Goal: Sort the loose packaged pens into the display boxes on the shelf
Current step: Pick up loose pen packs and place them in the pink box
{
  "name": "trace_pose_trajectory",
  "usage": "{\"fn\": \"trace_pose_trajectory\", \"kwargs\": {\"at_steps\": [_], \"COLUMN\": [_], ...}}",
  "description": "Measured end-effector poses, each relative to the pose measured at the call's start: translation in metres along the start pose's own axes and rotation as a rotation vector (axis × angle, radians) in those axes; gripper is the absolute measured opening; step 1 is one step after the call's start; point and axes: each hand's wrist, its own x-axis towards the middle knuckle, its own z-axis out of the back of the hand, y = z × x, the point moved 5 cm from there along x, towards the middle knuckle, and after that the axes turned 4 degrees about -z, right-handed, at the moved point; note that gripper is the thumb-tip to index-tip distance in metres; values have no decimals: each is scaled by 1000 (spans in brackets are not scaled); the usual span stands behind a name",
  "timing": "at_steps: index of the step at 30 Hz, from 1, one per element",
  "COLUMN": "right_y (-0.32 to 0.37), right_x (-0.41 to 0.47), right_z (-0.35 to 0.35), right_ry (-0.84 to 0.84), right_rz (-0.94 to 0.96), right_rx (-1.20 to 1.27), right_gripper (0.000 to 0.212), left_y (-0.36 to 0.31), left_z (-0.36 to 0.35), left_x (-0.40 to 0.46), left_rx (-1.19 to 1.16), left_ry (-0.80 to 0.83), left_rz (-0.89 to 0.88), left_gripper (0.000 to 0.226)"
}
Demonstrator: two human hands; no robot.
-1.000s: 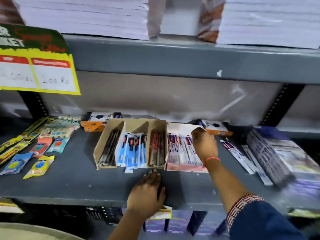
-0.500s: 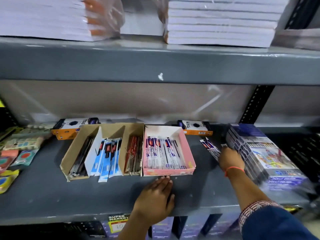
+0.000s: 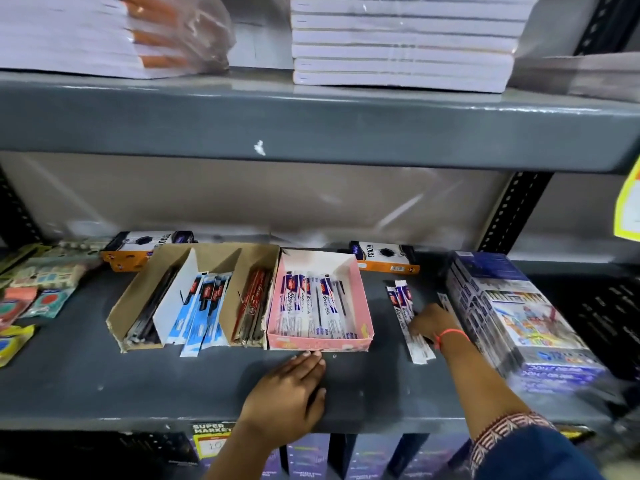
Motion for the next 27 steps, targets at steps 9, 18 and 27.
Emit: {"fn": "trace_pose_trajectory", "kwargs": {"at_steps": [9,18,27], "right_y": [-11,15,49], "right_x": [-14,-76,-102], "right_z": [-3,-35,-63], "right_ry": [122,358,437], "right_rz": [87,200,249], "right_rx": [532,948,1055], "right_gripper": [32,28,17], "left_y": [-3,-3,-4], "left_z": [0,-1,4], "left_x": [1,2,3], "left_rx": [53,42,3], "left_ry": [-29,-10,29], "left_rz": [-23,-19,-14], "left_gripper": [49,50,49]}}
